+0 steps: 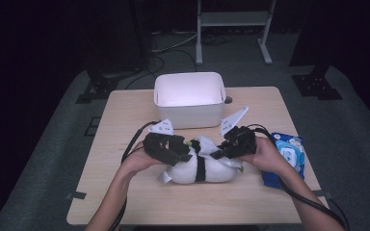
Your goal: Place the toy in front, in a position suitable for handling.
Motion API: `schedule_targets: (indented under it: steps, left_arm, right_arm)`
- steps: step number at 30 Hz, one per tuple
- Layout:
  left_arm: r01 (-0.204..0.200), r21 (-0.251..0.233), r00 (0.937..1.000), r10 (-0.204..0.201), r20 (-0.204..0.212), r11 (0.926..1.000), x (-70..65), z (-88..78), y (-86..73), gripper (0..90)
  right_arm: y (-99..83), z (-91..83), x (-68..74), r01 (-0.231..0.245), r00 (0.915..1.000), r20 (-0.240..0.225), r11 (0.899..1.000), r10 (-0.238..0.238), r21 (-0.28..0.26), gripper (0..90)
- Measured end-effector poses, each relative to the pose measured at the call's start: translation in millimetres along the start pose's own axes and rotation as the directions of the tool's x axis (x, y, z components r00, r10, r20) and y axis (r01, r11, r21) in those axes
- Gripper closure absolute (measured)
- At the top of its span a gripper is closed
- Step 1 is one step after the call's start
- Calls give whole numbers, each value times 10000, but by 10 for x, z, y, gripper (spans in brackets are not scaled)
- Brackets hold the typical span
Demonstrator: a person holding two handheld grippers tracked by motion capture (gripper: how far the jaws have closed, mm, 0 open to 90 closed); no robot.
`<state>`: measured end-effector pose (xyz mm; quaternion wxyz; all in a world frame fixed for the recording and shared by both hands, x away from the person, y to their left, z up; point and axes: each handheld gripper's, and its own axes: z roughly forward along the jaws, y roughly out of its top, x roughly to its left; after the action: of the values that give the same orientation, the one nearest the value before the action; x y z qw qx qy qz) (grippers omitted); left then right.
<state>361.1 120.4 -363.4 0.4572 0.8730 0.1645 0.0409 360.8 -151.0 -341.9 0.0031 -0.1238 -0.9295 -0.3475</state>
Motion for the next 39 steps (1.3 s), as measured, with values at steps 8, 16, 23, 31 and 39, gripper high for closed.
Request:
schedule_targets:
  steps: [8,16,23,31,39]
  left_arm:
    - [3,-231,10000,-4,-18,9997,-35,-6,-59,238]
    - [7,-345,10000,-7,-17,9994,-52,-5,-78,238]
    - [-29,-358,10000,28,-27,9994,-67,-11,-86,238]
    - [-58,-269,10000,59,16,9996,-62,-12,-78,238]
    - [-79,-190,10000,79,10,9998,-64,-7,-66,238]
  right_arm:
    - [-185,-350,-13,-353,9968,710,9990,372,-282,800]
    - [-594,-693,-126,-1371,9787,1452,9884,1453,-652,798]
    - [-1056,-773,-326,-2541,9450,1979,9655,2603,-564,797]
    - [-1524,-808,-503,-3787,8914,2477,9240,3796,-530,792]
    - [-1817,-829,-610,-4669,8389,2920,8830,4594,-477,707]
